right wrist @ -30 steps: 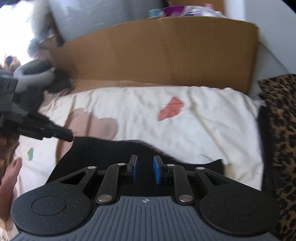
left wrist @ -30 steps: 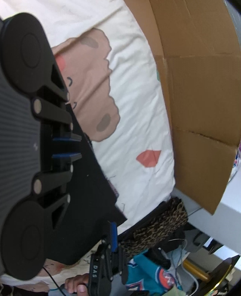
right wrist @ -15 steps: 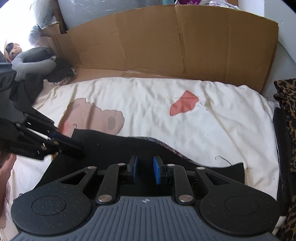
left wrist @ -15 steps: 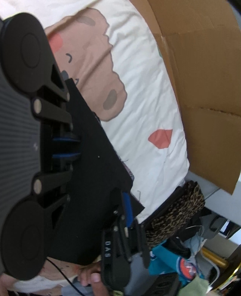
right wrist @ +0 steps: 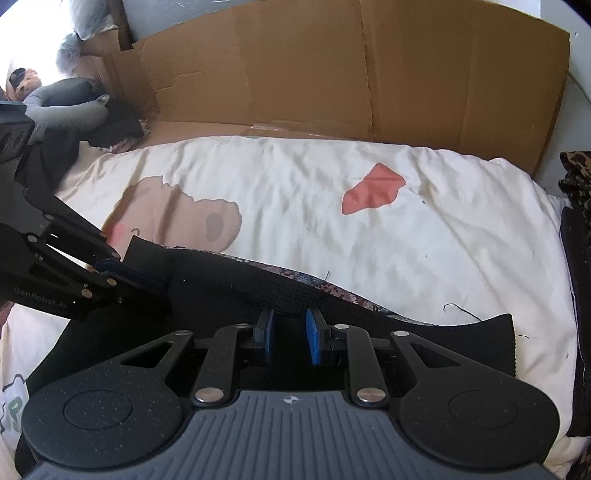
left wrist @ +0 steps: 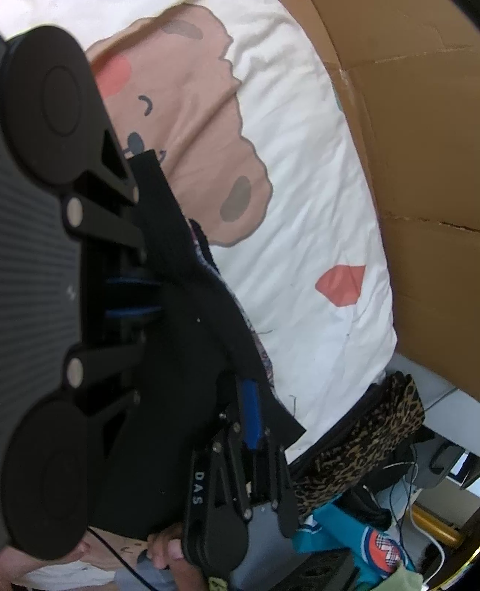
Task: Fold clothes
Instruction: 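Raise the black pants off the duvet with both tools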
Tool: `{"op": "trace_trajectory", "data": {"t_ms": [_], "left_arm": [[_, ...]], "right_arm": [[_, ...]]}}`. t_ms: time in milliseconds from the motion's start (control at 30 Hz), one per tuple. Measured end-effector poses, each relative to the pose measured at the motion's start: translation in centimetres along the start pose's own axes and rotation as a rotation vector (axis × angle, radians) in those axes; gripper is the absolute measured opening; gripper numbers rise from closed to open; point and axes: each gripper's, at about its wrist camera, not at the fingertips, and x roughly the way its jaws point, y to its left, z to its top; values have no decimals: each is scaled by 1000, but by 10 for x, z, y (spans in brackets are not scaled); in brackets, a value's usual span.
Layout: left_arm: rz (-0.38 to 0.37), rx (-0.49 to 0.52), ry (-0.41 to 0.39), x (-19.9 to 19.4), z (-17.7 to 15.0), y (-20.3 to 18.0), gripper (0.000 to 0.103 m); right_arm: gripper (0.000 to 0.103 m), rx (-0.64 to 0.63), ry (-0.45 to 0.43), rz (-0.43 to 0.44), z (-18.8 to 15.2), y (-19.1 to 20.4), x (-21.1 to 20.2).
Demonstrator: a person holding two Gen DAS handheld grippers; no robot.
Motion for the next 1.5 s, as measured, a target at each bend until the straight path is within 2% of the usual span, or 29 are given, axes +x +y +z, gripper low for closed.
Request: {"op": "trace_trajectory", "data": {"t_ms": [100, 167, 333, 600, 667, 867, 900, 967, 1067, 1267, 1500], "left_arm": [[-2, -14, -17, -6, 1, -2, 17], [-12, -12, -28, -12, 0, -5, 30], [2, 41, -72, -24, -3, -24, 45], [-41, 104, -100, -34, -8, -47, 46], [-63, 111, -97, -32, -11, -51, 44], [-56, 112, -66, -13, -17, -52, 35], [-39, 117, -63, -11, -20, -50, 32], [-5, 127, -56, -6, -24, -47, 10], [8, 116, -43, -3, -28, -39, 3], [24, 124, -35, -8, -29, -38, 3], [28, 107, -41, -21, -30, -39, 4]], "right_arm": [[24, 10, 3, -2, 4, -1, -3], [21, 43, -11, 0, 8, -1, -12], [21, 15, -89, 42, 8, 6, -41], [22, 10, -75, 45, -12, 14, -61], [22, 23, -64, 54, -17, 13, -60], [22, -3, -26, 59, -33, 18, -48], [21, -10, -20, 51, -35, 18, -45], [19, -18, -10, 39, -37, 16, -40], [19, -44, -7, 27, -41, 15, -38], [14, -46, 2, -8, -44, 8, -42], [15, -28, -1, -71, -44, 1, -62]]}}
